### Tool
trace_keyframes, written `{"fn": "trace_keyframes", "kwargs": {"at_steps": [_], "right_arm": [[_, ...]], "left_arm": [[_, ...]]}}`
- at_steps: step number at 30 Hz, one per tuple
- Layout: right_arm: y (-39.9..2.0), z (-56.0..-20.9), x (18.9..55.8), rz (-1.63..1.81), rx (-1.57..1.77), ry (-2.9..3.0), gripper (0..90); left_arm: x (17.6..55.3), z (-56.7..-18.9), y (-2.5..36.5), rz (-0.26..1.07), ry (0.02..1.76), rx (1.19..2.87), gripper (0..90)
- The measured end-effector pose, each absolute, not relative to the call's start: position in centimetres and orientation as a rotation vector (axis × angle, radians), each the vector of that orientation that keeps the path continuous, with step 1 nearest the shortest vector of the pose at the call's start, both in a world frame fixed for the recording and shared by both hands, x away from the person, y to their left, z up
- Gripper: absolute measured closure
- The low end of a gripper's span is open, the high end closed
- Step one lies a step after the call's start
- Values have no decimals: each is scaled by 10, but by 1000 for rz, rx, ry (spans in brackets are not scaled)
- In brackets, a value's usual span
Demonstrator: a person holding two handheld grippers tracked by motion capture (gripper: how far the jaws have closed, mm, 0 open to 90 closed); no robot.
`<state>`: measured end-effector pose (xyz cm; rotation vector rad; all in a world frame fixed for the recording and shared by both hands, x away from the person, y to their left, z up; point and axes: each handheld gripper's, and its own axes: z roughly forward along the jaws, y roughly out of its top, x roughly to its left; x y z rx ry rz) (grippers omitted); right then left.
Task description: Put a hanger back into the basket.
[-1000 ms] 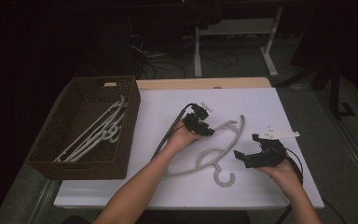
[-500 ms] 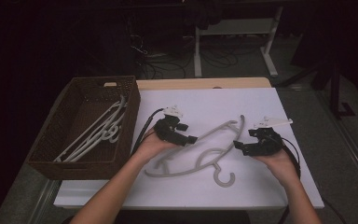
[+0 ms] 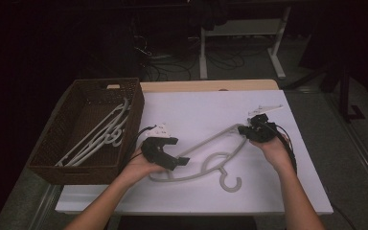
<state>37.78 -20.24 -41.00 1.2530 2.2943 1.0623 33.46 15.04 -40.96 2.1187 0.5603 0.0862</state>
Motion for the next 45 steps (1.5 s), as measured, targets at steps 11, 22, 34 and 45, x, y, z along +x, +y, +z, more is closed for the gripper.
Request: {"fn": "trace_keyframes", "kwargs": {"at_steps": [11, 22, 34, 45], "right_arm": [[-195, -414, 424, 971, 1304, 2310, 893], [-182, -435, 447, 837, 1339, 2349, 893], [-176, -439, 452, 795, 1358, 2366, 894], [-173, -439, 456, 747, 1352, 2390, 895]], "left_arm": [[320, -413, 153, 68, 511, 2122, 13], [319, -414, 150, 68, 484, 2130, 0], [320, -425, 127, 29, 394, 2250, 75], [330, -435, 91, -51, 287, 2440, 407]]}}
